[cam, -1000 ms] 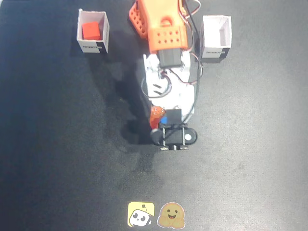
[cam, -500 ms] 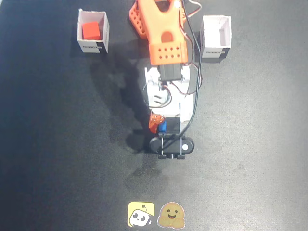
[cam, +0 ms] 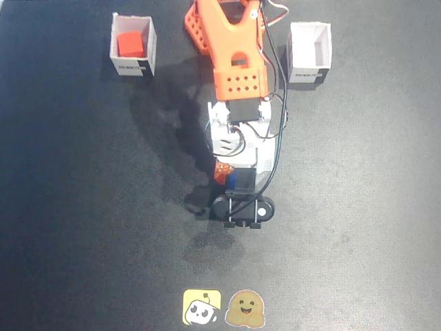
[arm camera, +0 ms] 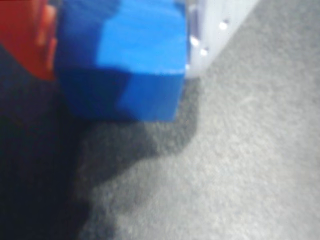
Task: Put the red cube in the right box and the blue cube in the left box.
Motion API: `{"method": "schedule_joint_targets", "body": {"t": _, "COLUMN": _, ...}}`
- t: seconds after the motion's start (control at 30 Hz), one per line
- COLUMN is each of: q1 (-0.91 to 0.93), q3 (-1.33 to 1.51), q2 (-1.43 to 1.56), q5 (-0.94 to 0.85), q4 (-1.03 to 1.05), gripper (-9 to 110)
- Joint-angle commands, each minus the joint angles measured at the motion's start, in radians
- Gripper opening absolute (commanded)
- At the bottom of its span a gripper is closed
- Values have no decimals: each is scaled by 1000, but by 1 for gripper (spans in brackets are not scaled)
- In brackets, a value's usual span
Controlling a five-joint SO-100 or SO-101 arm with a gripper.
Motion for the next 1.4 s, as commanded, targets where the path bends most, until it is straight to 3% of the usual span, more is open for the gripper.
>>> {"method": "schedule_joint_targets", "body": {"t": 0.0, "q1": -2, "q3": -6, "q2": 21, "q5": 9, "q4": -12, "gripper": 16}}
{"method": "schedule_joint_targets", "body": {"t": 0.37, "q1": -8, "q3": -6, "q2": 81, "q5": 34, "q4": 20, "gripper": 8}}
{"method": "schedule_joint_targets", "body": {"t": 0.77, "q1": -132, "q3": -201, "q2": 310, "q5": 44, "q4": 454, "gripper": 8}}
{"method": "schedule_joint_targets", "body": {"t": 1.37, "q1": -433, "q3": -218, "q2": 500, "q5": 48, "q4": 709, "gripper": 9}}
